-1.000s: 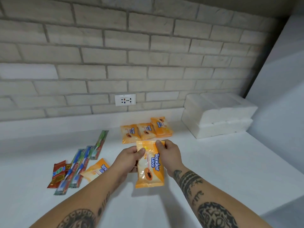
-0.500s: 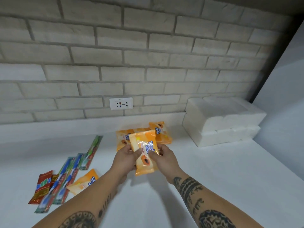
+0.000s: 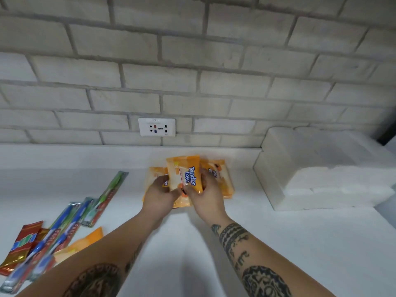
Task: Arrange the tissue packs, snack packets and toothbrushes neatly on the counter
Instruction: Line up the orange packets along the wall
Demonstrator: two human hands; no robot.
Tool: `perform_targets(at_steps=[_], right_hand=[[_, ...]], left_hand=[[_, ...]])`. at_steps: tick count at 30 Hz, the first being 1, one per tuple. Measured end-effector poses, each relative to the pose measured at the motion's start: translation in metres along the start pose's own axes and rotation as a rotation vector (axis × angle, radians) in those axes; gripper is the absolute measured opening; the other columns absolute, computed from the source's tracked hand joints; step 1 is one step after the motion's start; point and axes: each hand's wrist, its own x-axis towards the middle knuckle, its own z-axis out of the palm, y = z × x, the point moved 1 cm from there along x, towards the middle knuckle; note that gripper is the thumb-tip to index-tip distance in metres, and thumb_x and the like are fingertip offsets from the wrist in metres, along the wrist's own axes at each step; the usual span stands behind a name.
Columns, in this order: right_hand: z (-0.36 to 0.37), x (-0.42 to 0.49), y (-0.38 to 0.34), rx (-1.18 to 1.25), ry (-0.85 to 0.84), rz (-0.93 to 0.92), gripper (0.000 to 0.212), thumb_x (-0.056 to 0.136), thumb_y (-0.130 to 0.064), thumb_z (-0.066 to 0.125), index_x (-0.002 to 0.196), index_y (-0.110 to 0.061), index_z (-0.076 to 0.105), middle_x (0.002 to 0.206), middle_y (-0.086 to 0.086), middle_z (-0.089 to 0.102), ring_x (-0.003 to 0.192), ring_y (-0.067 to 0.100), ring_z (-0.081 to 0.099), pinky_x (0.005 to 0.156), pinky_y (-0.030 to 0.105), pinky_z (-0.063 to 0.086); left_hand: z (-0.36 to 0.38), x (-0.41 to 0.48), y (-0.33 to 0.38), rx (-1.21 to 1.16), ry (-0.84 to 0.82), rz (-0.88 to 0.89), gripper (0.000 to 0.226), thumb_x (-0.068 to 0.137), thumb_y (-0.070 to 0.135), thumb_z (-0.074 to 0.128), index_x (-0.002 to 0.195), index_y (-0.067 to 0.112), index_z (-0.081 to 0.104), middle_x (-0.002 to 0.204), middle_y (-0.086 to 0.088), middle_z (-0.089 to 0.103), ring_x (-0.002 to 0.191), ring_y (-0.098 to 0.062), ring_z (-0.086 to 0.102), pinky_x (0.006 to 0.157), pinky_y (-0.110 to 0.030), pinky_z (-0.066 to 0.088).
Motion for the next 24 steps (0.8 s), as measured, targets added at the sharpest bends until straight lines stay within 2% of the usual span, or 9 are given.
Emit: perform_targets(at_steps=[2, 4, 8, 11, 14, 16, 18, 20, 24], right_hand=[[-0.001, 0.015, 0.001, -0.106, -0.033, -0.018, 0.062, 0.088, -0.036, 0.076, 0.143, -0.022, 0.050, 0.129, -0.010, 0.061, 0.120, 0.010, 0.058, 0.099, 0.025, 0.046], [-0.003, 0.030, 0.005, -0.214, -0.062, -0.029, 0.068, 0.090, -0.045, 0.071, 0.148, -0.021, 0.047, 0.140, -0.005, 0.057, 0.130, 0.016, 0.052, 0.105, 0.029, 0.042], [-0.007, 0.048, 0.012, -0.339, -0.117, -0.019, 0.060, 0.089, -0.052, 0.067, 0.142, -0.029, 0.052, 0.133, -0.005, 0.063, 0.123, 0.020, 0.057, 0.101, 0.038, 0.048], [-0.013, 0.058, 0.020, -0.516, -0.078, -0.029, 0.055, 0.089, -0.058, 0.061, 0.138, -0.035, 0.054, 0.134, -0.009, 0.062, 0.129, 0.021, 0.049, 0.105, 0.043, 0.039], [-0.023, 0.062, 0.031, -0.666, -0.028, -0.011, 0.056, 0.093, -0.059, 0.055, 0.142, -0.033, 0.051, 0.153, -0.007, 0.045, 0.145, 0.022, 0.029, 0.110, 0.045, 0.027], [-0.028, 0.064, 0.040, -0.723, -0.069, 0.018, 0.063, 0.094, -0.062, 0.049, 0.149, -0.032, 0.043, 0.164, -0.008, 0.029, 0.152, 0.023, 0.016, 0.115, 0.047, 0.023], [-0.030, 0.066, 0.047, -0.748, -0.141, 0.045, 0.069, 0.095, -0.065, 0.043, 0.155, -0.032, 0.035, 0.169, -0.009, 0.017, 0.156, 0.024, 0.008, 0.117, 0.050, 0.018], [-0.030, 0.066, 0.049, -0.757, -0.160, 0.045, 0.069, 0.096, -0.065, 0.040, 0.156, -0.032, 0.033, 0.170, -0.008, 0.014, 0.156, 0.024, 0.007, 0.117, 0.051, 0.018], [-0.028, 0.066, 0.048, -0.779, -0.147, 0.029, 0.064, 0.098, -0.064, 0.038, 0.153, -0.033, 0.035, 0.169, -0.005, 0.015, 0.155, 0.027, 0.009, 0.116, 0.052, 0.020]], left_hand=[[0.005, 0.012, 0.003, 0.033, 0.027, 0.003, 0.047, 0.086, 0.017, 0.078, 0.129, 0.024, 0.060, 0.104, 0.001, 0.076, 0.093, -0.020, 0.075, 0.088, -0.045, 0.062], [0.010, 0.026, 0.003, 0.049, 0.047, -0.015, 0.053, 0.084, 0.017, 0.075, 0.134, 0.026, 0.059, 0.106, 0.000, 0.077, 0.092, -0.021, 0.076, 0.088, -0.047, 0.062], [0.021, 0.043, -0.001, 0.059, 0.038, -0.041, 0.068, 0.080, 0.018, 0.072, 0.143, 0.031, 0.053, 0.106, -0.003, 0.078, 0.090, -0.022, 0.077, 0.083, -0.043, 0.064], [0.028, 0.057, -0.007, 0.105, 0.020, -0.073, 0.070, 0.070, 0.024, 0.073, 0.138, 0.037, 0.058, 0.101, 0.000, 0.079, 0.089, -0.021, 0.076, 0.077, -0.036, 0.063], [0.035, 0.075, -0.020, 0.248, 0.029, -0.106, 0.075, 0.064, 0.036, 0.071, 0.138, 0.038, 0.058, 0.104, 0.005, 0.077, 0.101, -0.026, 0.071, 0.092, -0.044, 0.059], [0.040, 0.076, -0.016, 0.355, 0.039, -0.109, 0.059, 0.072, 0.037, 0.071, 0.131, 0.031, 0.062, 0.103, 0.005, 0.075, 0.101, -0.027, 0.068, 0.092, -0.043, 0.057], [0.044, 0.070, -0.005, 0.479, 0.025, -0.070, 0.030, 0.086, 0.034, 0.069, 0.114, 0.024, 0.065, 0.104, 0.002, 0.071, 0.093, -0.025, 0.065, 0.078, -0.033, 0.053], [0.046, 0.073, -0.002, 0.653, 0.014, -0.038, 0.028, 0.092, 0.037, 0.065, 0.115, 0.021, 0.065, 0.117, -0.002, 0.064, 0.094, -0.025, 0.058, 0.072, -0.032, 0.046], [0.046, 0.075, -0.007, 0.862, 0.000, 0.053, 0.053, 0.098, 0.042, 0.057, 0.149, 0.030, 0.047, 0.152, -0.002, 0.041, 0.135, -0.033, 0.042, 0.106, -0.048, 0.043]])
